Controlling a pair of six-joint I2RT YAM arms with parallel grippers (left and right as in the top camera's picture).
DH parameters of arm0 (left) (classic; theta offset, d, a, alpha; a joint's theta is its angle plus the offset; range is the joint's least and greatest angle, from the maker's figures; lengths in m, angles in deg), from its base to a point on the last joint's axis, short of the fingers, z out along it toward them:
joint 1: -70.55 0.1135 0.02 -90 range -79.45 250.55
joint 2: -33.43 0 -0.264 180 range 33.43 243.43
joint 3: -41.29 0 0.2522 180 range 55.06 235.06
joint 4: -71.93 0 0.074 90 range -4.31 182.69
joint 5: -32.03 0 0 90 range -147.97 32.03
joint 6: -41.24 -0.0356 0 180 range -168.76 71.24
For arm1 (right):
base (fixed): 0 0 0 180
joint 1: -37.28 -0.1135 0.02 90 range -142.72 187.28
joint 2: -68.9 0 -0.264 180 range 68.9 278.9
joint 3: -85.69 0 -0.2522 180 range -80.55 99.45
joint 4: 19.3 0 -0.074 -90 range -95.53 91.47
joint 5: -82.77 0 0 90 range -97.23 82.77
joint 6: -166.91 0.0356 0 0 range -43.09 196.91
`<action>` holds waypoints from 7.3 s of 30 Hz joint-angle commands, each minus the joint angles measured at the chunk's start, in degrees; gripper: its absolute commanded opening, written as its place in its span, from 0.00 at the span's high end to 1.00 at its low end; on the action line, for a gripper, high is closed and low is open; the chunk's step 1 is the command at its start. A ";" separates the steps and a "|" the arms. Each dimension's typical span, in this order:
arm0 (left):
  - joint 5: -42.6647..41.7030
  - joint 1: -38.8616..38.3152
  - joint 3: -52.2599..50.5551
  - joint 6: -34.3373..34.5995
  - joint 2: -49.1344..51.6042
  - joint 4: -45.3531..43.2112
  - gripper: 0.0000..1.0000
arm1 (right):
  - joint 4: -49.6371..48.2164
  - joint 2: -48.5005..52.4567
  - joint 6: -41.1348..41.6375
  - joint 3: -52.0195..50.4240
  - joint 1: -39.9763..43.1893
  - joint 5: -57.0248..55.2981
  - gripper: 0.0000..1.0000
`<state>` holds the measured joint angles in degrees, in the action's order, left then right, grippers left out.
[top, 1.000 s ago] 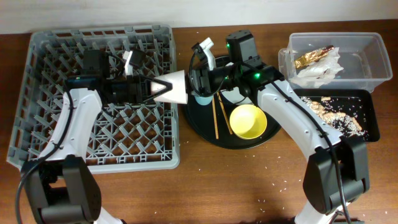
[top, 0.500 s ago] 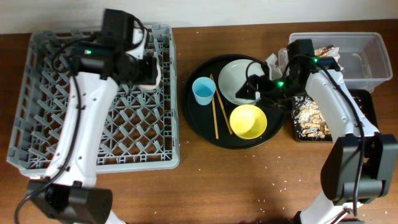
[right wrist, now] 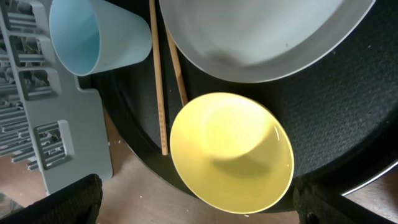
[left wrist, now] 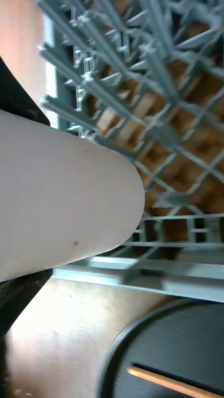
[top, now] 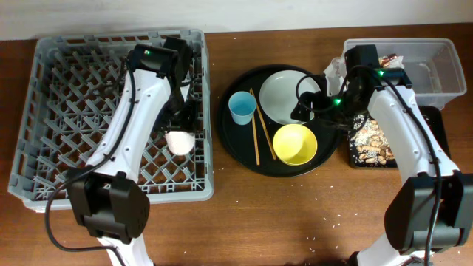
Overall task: Sort waste into correct bins and load items into the dishwasher rack
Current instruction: 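Place the pink cup upside down in the rack with left gripper, then grasp the blue cup with the right gripper, then hand the blue cup from right gripper to left gripper, then place the blue cup upside down in the rack with left gripper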
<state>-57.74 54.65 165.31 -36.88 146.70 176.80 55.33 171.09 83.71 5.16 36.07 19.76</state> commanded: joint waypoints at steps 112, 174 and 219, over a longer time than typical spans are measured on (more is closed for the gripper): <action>-4.94 3.69 40.70 5.18 19.43 -2.05 0.46 | -32.57 15.45 22.67 0.85 -21.29 -16.76 0.58; -90.44 8.94 40.54 -18.78 19.45 5.62 0.11 | -61.35 -2.47 26.08 0.33 -11.58 38.58 0.96; -82.42 11.10 41.22 -19.04 17.86 3.91 0.44 | -59.41 -1.31 25.05 0.33 -9.77 32.33 0.14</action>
<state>-145.94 63.75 205.07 -54.93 166.53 181.89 -5.61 169.39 108.37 5.25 23.85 52.58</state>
